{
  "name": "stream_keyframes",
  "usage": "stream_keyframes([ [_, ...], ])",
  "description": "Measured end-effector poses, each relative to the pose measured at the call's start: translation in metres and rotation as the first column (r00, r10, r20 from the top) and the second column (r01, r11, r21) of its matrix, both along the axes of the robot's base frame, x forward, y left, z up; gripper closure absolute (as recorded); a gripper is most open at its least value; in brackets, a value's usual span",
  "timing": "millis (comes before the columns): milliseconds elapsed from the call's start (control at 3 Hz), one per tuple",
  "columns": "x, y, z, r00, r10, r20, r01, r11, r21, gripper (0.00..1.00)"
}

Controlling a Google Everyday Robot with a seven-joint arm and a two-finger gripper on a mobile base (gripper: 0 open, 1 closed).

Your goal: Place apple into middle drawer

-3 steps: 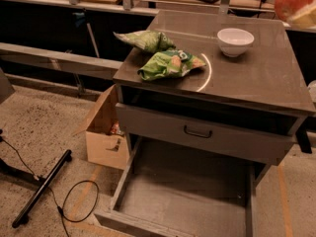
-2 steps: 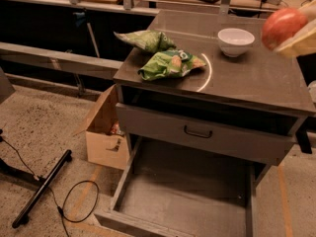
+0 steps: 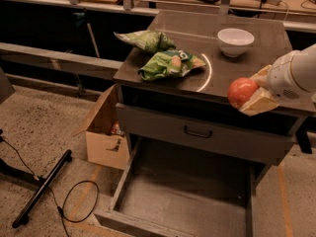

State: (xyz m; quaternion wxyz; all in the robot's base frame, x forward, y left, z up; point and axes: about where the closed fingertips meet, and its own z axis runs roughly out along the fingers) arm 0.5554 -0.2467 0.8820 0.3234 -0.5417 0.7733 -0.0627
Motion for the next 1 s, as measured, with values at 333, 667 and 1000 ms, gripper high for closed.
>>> stream_keyframes([
  [333, -0.002, 0.001, -0.001, 1.0000, 0.001, -0.005, -0.001, 1.000, -0.001, 1.00],
  [667, -0.044, 0.013, -0.029, 0.9935, -0.026, -0.111, 0.027, 1.000, 0.008, 1.00],
  [1000, -0.094, 0.014, -0.048, 0.9693, -0.066, -0.237, 0.072, 0.997, 0.015, 1.00],
])
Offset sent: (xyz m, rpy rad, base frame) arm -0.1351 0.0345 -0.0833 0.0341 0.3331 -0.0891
